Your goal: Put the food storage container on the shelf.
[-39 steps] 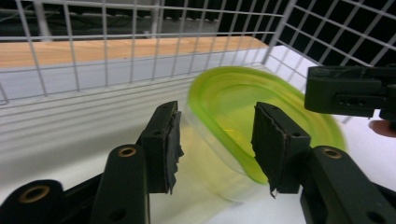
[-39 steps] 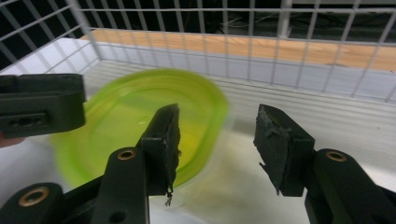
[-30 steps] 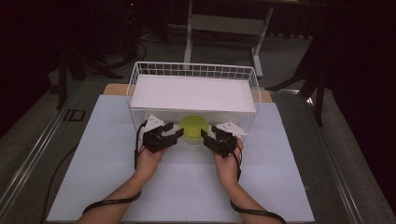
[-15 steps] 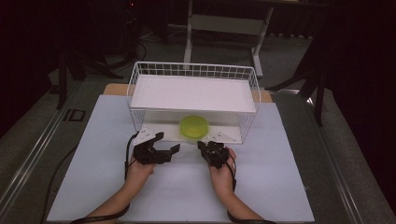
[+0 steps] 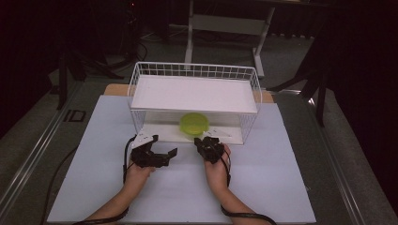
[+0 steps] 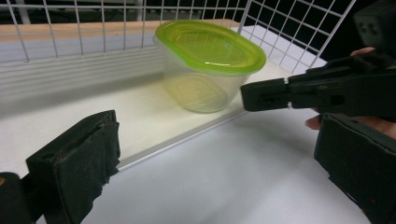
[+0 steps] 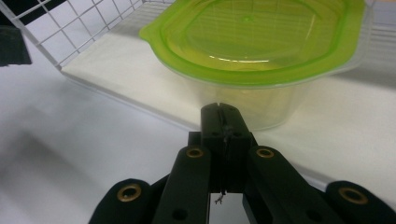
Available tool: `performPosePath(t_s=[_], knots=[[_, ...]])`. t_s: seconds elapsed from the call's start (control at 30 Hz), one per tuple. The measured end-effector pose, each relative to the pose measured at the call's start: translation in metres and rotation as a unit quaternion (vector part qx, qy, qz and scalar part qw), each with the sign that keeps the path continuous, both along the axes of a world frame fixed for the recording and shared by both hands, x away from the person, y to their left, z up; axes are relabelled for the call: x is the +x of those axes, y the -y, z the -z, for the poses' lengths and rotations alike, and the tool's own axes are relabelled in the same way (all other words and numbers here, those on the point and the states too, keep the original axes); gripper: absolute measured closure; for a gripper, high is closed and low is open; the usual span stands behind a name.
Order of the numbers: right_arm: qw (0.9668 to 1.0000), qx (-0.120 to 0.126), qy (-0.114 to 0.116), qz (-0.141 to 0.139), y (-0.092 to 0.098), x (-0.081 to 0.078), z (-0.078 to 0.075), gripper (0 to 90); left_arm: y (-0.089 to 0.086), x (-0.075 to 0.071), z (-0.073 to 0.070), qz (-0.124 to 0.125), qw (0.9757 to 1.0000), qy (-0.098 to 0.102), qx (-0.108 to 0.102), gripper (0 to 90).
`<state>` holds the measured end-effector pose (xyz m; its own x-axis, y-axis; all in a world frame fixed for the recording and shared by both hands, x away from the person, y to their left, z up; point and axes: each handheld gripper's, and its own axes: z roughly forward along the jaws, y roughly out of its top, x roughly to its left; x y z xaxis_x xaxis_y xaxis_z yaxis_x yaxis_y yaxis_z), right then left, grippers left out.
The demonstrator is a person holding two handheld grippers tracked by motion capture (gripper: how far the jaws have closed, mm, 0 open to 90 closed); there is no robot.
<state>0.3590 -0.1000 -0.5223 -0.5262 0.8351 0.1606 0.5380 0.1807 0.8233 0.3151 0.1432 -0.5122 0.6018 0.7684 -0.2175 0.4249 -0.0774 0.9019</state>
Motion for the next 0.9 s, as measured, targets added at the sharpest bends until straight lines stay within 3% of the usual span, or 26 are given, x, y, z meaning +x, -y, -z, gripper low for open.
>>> performPosePath(t_s=[0.2,0.6,0.9], knots=[[0.9999,-0.010,0.005,0.008,-0.007,0.010,-0.002,89.8,0.002,-0.001,0.000,0.008,1.0000,0.000,0.002,1.2],[0.9997,-0.008,0.000,0.024,-0.009,0.027,-0.005,87.2,0.002,-0.003,-0.001,0.016,0.9999,0.004,-0.004,1.3],[1.0000,-0.006,-0.003,0.002,-0.006,0.015,-0.008,83.0,0.004,-0.003,-0.003,0.028,0.9995,0.008,-0.012,1.3]])
